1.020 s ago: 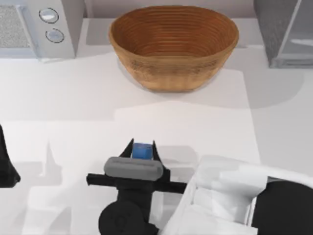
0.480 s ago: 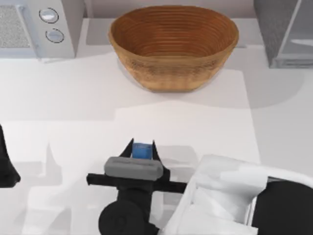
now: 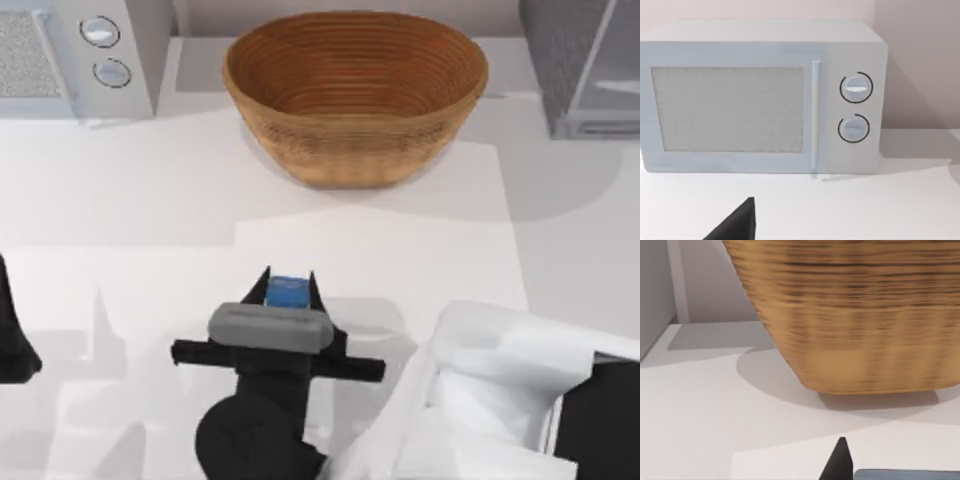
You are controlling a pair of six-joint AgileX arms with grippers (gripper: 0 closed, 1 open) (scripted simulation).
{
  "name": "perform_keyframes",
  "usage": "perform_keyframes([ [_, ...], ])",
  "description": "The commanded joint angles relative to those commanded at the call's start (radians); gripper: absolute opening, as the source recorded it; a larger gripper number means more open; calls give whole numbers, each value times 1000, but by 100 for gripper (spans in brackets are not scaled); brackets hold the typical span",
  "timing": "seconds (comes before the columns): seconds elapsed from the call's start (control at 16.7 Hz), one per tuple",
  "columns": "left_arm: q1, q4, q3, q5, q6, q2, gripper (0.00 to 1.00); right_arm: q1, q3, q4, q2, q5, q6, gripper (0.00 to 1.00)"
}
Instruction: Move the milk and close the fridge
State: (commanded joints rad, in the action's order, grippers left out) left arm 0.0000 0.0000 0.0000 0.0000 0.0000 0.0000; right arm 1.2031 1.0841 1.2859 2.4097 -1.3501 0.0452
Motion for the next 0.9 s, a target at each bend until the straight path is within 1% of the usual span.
perform_keyframes([
  [0.36,0,0,0,0,0,0,100,0,-4,-20,-22,1,3,0],
  [0.48,0,0,0,0,0,0,100,-28,-17,-17,-48,33,3,0],
  [0.66,0,0,0,0,0,0,100,-141,-72,-18,-141,157,-4,0],
  [0.78,0,0,0,0,0,0,100,-258,-130,-24,-229,284,-11,0],
  [0.9,0,0,0,0,0,0,100,-394,-202,-35,-331,437,-18,0],
])
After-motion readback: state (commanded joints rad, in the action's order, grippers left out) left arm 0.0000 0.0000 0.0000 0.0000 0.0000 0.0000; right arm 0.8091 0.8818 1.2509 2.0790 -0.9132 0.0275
